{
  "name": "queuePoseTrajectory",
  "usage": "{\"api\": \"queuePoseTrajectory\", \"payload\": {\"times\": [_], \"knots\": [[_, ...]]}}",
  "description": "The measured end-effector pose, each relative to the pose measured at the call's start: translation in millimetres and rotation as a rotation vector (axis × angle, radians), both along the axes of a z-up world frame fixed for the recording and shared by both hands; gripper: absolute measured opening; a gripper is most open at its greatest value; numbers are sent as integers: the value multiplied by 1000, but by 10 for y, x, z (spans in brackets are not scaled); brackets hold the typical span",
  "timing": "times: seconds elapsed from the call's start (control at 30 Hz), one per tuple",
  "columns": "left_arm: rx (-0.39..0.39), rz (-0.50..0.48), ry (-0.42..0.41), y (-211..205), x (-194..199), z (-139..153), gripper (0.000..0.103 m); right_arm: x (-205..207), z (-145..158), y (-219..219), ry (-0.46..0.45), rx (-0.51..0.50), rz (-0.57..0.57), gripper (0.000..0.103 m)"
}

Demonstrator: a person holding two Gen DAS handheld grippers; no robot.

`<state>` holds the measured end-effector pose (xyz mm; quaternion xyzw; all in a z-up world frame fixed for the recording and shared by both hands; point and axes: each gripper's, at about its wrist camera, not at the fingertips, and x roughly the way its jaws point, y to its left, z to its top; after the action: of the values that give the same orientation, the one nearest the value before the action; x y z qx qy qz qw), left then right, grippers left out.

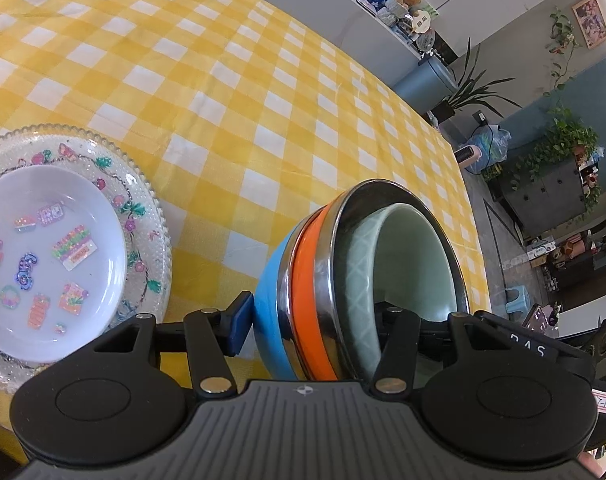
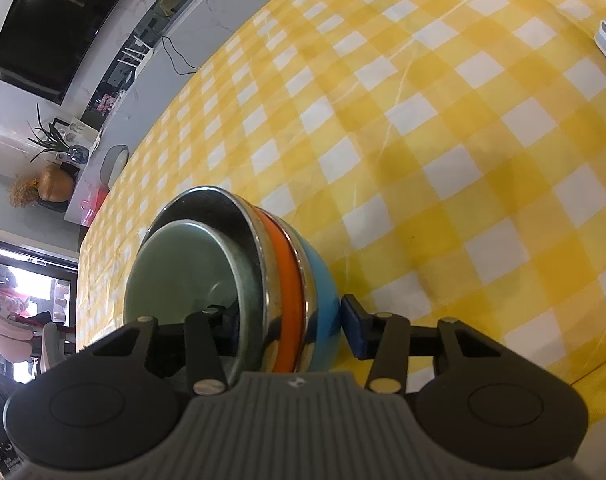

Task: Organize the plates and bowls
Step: 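Carry the bowl stack with the right gripper over the sticker plate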

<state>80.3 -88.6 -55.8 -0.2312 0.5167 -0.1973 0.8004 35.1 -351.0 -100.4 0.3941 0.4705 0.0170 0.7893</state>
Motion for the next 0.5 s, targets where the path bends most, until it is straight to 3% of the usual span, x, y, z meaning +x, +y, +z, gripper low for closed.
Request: {"api": "queuePoseTrajectory", "payload": {"times": [0.5], "knots": [[25, 27, -42, 210, -129, 303, 59, 17, 169, 185, -59, 15, 46, 46]]}}
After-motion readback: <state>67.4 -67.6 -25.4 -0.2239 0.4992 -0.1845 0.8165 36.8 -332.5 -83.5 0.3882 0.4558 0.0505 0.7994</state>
